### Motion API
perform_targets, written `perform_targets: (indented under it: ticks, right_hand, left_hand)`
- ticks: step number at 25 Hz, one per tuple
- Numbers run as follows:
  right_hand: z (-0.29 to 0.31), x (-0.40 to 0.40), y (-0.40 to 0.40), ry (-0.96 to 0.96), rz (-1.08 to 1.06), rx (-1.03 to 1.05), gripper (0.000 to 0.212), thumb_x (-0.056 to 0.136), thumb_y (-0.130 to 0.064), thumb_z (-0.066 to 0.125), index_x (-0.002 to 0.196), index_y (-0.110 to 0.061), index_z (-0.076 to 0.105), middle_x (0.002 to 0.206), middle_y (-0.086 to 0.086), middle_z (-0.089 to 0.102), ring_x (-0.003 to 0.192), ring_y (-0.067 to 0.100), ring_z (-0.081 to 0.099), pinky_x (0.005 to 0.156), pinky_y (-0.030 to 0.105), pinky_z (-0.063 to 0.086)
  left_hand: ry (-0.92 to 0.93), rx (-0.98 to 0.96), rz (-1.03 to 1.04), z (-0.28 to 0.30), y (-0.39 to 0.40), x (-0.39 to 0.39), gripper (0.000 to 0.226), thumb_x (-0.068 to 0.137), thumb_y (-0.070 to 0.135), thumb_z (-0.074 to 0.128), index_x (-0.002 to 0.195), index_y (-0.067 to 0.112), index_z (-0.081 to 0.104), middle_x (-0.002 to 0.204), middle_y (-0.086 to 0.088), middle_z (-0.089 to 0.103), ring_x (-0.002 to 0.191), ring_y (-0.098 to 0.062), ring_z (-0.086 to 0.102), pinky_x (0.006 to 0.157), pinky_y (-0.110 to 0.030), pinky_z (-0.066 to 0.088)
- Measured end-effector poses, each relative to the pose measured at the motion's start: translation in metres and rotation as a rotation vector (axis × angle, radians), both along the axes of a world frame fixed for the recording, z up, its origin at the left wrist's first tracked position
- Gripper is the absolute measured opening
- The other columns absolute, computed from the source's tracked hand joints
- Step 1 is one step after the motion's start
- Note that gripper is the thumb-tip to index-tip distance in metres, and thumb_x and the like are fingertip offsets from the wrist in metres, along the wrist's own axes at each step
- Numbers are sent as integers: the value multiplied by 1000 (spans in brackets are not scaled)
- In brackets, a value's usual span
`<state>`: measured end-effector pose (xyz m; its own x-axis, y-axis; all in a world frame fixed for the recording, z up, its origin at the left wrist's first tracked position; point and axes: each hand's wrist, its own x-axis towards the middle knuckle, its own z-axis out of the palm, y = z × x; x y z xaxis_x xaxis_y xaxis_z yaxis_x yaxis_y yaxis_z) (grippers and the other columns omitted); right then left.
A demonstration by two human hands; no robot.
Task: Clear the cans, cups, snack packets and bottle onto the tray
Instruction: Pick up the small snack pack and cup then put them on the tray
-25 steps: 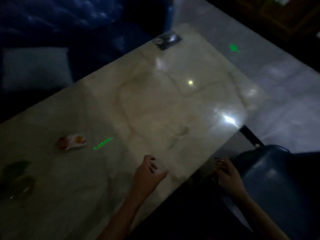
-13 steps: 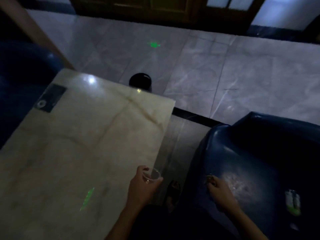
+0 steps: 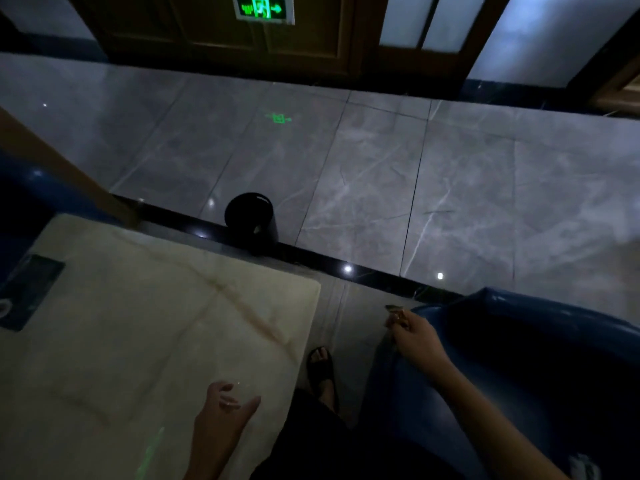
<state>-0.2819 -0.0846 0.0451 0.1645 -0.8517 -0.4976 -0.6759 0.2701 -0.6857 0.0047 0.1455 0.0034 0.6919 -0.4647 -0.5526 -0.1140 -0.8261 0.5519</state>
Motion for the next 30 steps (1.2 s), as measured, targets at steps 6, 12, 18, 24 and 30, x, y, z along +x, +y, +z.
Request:
perform_targets:
  ticks: [6,12,18,24,30]
  right_hand:
    - [8,-12,-72,153,-4,46,22,86,-9,54,68,-16,64,66,2,68,62,13,64,63,33,52]
    - [-10,-15,-187,223,44,75,22,88,-10,54,69,-15,63,64,-1,65,65,20,62,61,32,46]
    - [-23,23,-349,187,219,112,13,88,-26,52,86,-26,65,72,-3,69,66,12,66,62,31,54]
    - [-11,147,-461,81,438,99,15,90,-25,52,80,-27,64,70,-1,69,52,2,64,50,22,47]
    - [-25,293,-477,89,864,138,16,87,-22,51,84,-21,67,73,2,71,64,17,67,65,35,56]
  left_hand:
    - [84,-111,-78,16,-145,5,54,63,38,87,102,25,51,83,0,65,78,-20,65,70,-31,47]
    - [117,-208,-109,19,-294,5,54,58,57,81,100,38,52,82,10,68,73,0,65,59,-16,44]
    - [119,-158,58,11,-399,15,49,59,46,86,94,39,52,82,12,68,74,0,66,64,-22,49]
    - [123,-78,352,22,-404,14,47,69,27,87,105,23,56,85,12,69,71,7,66,66,-15,52]
    - [114,-109,743,7,-376,48,39,70,26,87,98,23,60,82,5,73,81,-17,71,70,-32,57]
